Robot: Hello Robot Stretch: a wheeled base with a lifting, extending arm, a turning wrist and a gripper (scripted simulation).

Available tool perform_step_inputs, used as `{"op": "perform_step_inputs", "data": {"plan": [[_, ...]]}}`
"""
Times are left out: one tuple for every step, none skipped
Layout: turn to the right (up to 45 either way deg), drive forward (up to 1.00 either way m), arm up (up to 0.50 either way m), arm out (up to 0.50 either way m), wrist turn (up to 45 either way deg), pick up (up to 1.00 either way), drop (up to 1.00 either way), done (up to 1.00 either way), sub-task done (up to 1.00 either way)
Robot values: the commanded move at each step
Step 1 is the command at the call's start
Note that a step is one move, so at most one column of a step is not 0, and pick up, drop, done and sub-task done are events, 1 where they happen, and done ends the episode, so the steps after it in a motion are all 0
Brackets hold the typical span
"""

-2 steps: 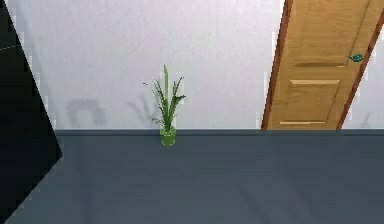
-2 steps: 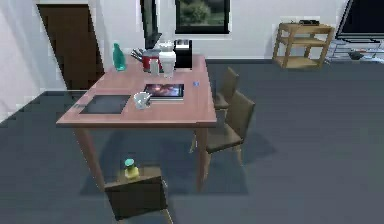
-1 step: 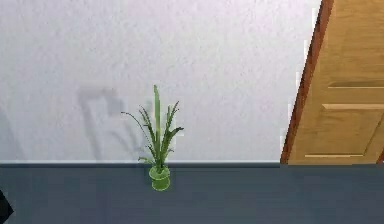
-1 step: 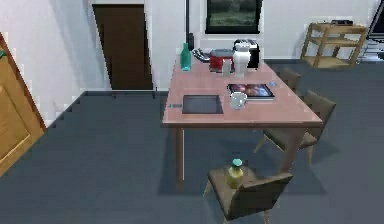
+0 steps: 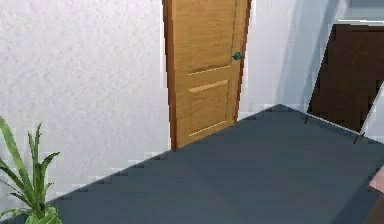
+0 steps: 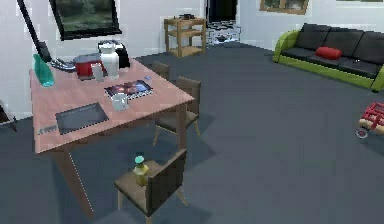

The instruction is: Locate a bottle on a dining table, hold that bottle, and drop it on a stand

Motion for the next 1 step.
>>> {"op": "perform_step_inputs", "data": {"plan": [[3.0, 0.00, 0.00, 0.00, 0.0, 0.00, 0.00, 0.00, 0.00]]}}
